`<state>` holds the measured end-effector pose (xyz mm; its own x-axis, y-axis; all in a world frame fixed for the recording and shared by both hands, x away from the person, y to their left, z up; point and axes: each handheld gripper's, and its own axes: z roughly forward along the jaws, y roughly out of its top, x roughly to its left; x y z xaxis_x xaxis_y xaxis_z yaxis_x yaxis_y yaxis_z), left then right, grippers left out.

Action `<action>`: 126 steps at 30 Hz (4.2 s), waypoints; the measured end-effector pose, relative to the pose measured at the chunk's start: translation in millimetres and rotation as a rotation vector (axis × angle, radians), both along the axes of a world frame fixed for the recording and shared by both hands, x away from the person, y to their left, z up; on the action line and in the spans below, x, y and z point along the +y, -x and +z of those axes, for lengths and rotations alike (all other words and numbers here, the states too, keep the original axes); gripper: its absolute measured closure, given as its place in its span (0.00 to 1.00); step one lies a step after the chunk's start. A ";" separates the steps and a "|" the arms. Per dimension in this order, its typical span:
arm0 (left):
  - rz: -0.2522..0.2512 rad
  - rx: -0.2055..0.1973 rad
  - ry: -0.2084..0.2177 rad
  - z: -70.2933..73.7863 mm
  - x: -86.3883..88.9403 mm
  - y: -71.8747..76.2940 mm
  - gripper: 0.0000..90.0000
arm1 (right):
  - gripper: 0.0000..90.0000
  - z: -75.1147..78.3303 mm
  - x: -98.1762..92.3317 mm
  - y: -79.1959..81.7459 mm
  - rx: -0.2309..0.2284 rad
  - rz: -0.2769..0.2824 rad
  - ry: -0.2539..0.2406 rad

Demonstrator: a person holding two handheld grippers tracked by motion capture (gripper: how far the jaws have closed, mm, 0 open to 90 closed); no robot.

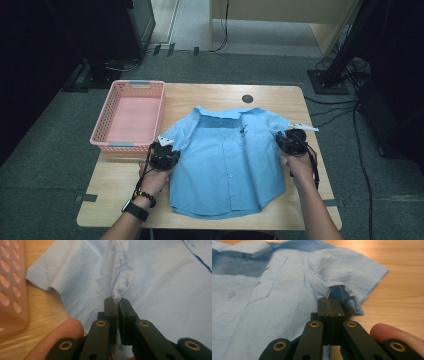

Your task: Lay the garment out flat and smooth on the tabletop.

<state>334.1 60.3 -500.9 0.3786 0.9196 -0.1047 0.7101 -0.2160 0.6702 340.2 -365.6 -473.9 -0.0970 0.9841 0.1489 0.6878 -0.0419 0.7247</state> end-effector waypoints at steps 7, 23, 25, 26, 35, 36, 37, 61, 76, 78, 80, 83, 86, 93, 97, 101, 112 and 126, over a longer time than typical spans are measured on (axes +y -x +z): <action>-0.010 0.011 -0.001 -1.4 4.7 -2.3 0.99 | 1.00 -11.0 -26.1 16.2 0.029 -0.026 0.011; -0.058 -0.006 -0.004 4.5 3.6 5.8 0.45 | 0.68 -6.1 -43.7 37.4 0.018 -0.070 -0.007; -0.053 -0.020 0.018 7.6 5.2 6.8 0.40 | 0.62 -5.6 -39.6 38.6 0.007 -0.055 -0.001; -0.047 -0.027 0.021 9.1 5.8 7.3 0.38 | 0.61 -5.2 -38.3 39.1 0.006 -0.051 0.002; -0.033 -0.054 0.073 16.4 20.8 9.5 0.35 | 0.61 -11.9 -40.5 46.2 0.026 -0.035 -0.051; -0.031 -0.052 0.080 16.1 23.4 9.4 0.35 | 0.60 -12.7 -39.1 48.1 0.018 -0.028 -0.051; -0.031 -0.052 0.080 16.1 23.4 9.4 0.35 | 0.60 -13.4 -36.4 50.6 0.008 -0.021 -0.047; -0.013 -0.081 0.145 19.8 28.9 11.3 0.35 | 0.38 -50.6 37.0 57.8 -0.066 0.111 0.042; -0.012 -0.082 0.161 18.2 15.8 8.4 0.35 | 0.25 -51.7 27.8 58.1 -0.043 0.069 0.120; -0.012 -0.082 0.163 18.1 15.5 8.3 0.35 | 0.23 -51.8 26.0 58.7 -0.039 0.062 0.120; -0.014 -0.079 0.161 17.8 15.2 8.3 0.34 | 0.22 -51.9 24.8 59.1 -0.036 0.059 0.120; -0.015 -0.080 0.160 17.5 15.0 8.1 0.34 | 0.18 -52.1 22.4 59.1 -0.030 0.051 0.120; -0.013 -0.080 0.159 17.3 14.7 7.6 0.33 | 0.14 -52.3 19.9 59.5 -0.024 0.047 0.122; -0.022 -0.074 0.152 16.6 9.5 4.3 0.32 | 0.06 -53.2 11.1 61.7 -0.008 0.038 0.126; -0.018 -0.068 0.126 13.3 -0.9 0.3 0.32 | 0.03 -53.5 8.1 62.7 0.001 0.024 0.126; 0.027 -0.071 0.057 6.9 -16.5 -5.7 0.28 | 0.02 -53.6 6.3 64.3 0.003 0.026 0.129; 0.114 -0.027 -0.103 -10.3 -48.8 -34.1 0.22 | 0.00 -53.9 2.6 67.1 0.009 0.035 0.127; 0.162 -0.068 -0.094 -16.0 -59.5 -70.5 0.12 | 0.00 -53.1 -8.4 34.7 0.016 0.027 0.127</action>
